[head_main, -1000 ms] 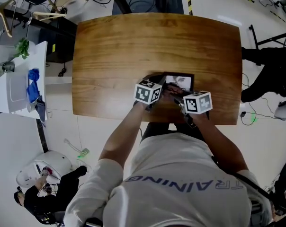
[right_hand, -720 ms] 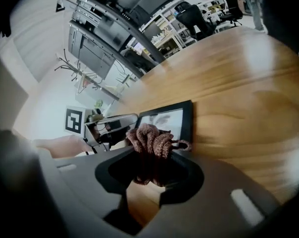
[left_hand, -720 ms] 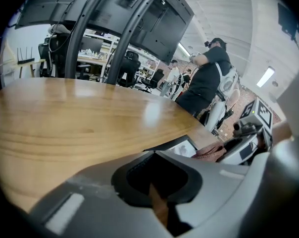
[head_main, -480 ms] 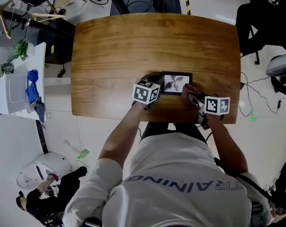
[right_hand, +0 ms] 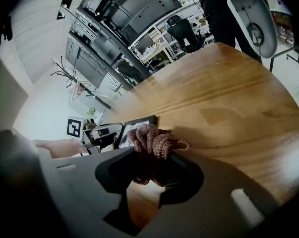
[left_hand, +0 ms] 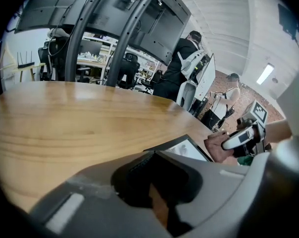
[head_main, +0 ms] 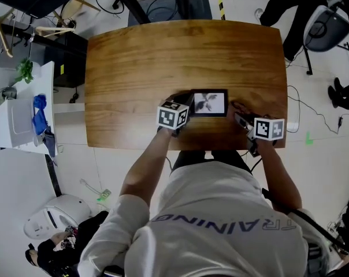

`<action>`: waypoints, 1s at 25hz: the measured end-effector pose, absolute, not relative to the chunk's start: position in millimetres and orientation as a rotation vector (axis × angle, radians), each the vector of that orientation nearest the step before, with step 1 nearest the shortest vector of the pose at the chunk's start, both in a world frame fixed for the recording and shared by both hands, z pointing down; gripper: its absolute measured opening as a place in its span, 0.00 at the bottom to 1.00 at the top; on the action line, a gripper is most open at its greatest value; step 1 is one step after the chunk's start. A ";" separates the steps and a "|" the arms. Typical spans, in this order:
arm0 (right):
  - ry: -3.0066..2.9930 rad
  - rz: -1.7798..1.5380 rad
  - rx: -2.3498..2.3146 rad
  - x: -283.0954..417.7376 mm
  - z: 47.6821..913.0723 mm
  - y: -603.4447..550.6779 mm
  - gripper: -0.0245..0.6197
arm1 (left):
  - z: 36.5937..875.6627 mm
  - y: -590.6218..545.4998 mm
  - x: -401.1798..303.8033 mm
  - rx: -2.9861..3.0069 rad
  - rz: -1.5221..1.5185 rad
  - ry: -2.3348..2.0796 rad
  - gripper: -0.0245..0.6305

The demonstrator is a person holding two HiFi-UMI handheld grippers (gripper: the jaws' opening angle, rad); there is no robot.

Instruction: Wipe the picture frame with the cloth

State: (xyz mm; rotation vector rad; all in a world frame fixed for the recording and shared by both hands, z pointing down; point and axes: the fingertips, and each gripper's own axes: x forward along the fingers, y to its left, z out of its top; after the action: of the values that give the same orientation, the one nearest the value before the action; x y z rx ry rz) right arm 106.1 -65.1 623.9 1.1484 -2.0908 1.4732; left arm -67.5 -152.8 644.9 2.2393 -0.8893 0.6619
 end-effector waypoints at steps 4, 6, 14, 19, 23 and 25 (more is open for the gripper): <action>-2.291 1.354 1.267 113.1 573.5 -84.0 0.24 | 606.0 -151.3 -80.5 2.292 0.563 -0.986 0.04; -2.384 1.212 1.351 124.8 540.0 -97.9 0.24 | 561.0 -152.4 -88.1 2.330 0.442 -1.047 0.04; -2.622 0.613 1.615 163.8 399.4 -148.0 0.24 | 427.3 -157.5 -122.7 2.481 0.258 -1.381 0.04; -2.638 0.418 1.719 192.6 352.6 -162.2 0.23 | 382.5 -158.0 -125.7 2.526 0.164 -1.464 0.04; -2.610 0.428 1.718 204.2 352.5 -168.2 0.23 | 362.1 -162.5 -120.7 2.558 0.132 -1.526 0.04; -2.617 0.405 1.692 199.3 350.7 -168.7 0.23 | 365.5 -162.7 -111.1 2.582 0.156 -1.521 0.04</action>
State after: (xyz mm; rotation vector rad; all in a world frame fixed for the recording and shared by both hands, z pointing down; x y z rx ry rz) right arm 199.3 -168.7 350.7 1.6918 -2.6169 0.4053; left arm -111.1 -162.7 365.5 2.5817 -1.5215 0.1560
